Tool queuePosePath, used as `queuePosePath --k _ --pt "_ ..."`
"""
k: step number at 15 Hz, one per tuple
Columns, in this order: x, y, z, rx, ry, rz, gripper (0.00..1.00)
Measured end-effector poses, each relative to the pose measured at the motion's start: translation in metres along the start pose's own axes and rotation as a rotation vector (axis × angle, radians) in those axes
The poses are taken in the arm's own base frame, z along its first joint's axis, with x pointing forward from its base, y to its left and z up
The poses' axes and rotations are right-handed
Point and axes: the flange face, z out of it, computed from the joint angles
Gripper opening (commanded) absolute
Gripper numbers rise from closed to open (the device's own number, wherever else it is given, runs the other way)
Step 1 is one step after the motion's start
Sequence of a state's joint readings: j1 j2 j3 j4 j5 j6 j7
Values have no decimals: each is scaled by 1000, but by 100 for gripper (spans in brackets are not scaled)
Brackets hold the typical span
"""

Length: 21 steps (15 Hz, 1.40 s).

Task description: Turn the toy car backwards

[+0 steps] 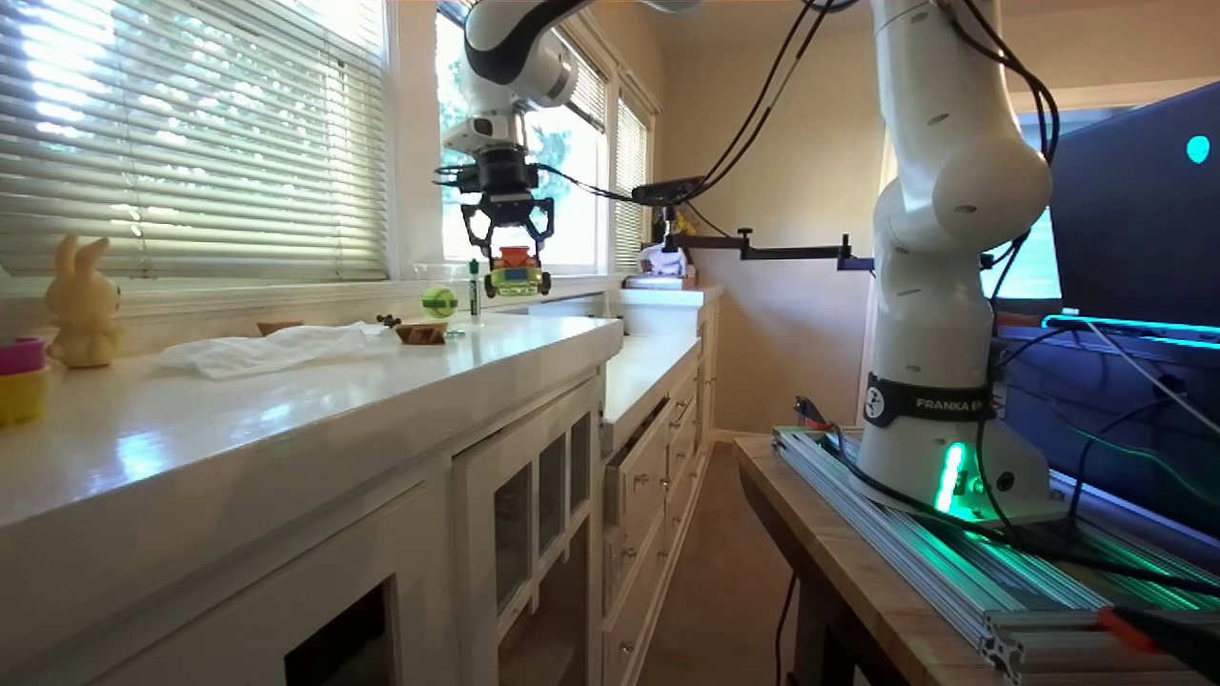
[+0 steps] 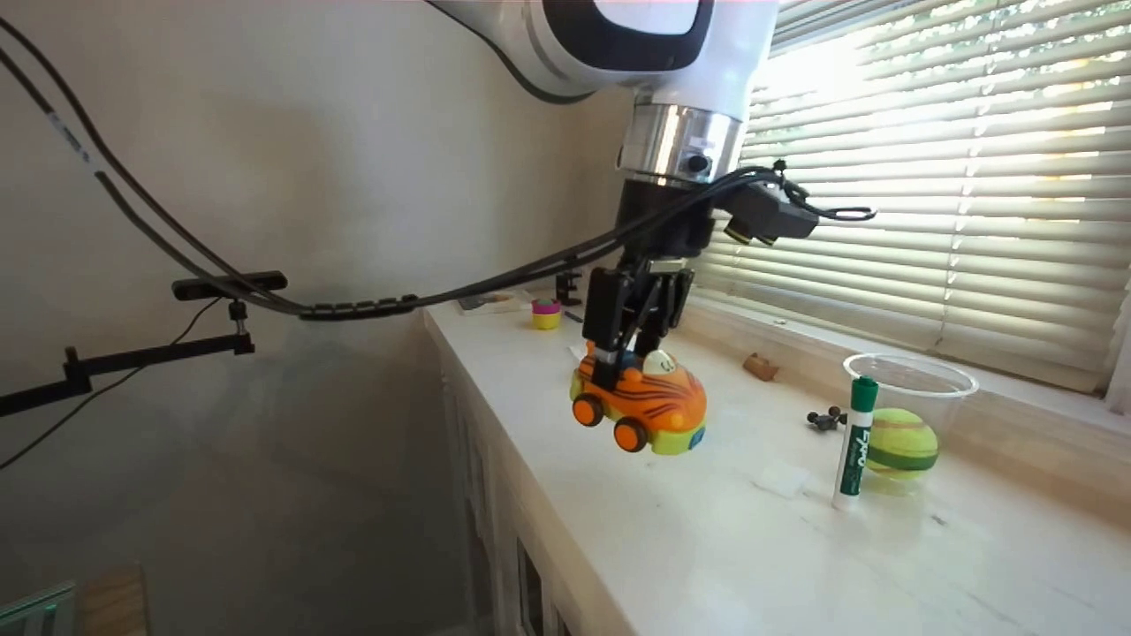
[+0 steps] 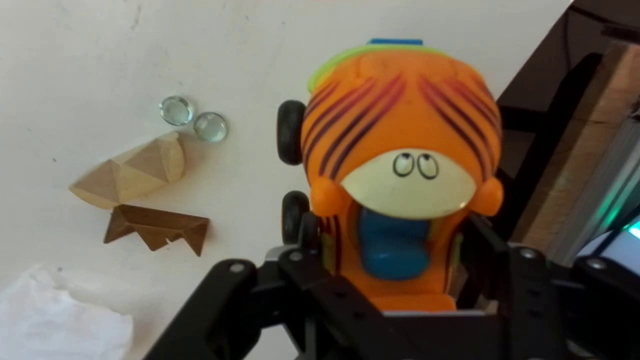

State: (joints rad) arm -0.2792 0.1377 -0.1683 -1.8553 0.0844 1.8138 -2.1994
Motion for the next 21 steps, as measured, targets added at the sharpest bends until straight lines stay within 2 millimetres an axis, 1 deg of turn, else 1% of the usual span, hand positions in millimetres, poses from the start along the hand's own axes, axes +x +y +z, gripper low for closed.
queuePosePath --k 5,9,13,16,17,19,20,21 --pt "1 -18 3 151 -12 -210 45" --pt "-2 -23 4 258 -71 -366 45" --pt "-4 -21 -1 346 -175 -490 45" --pt "-3 -7 -6 293 -246 -556 45" --pt "-3 -2 -8 256 -258 -560 70" --pt "-3 -1 -7 253 -257 -561 70" --pt "-4 -1 -5 255 -255 -561 45" --pt "-4 -1 -4 258 -253 -560 45"
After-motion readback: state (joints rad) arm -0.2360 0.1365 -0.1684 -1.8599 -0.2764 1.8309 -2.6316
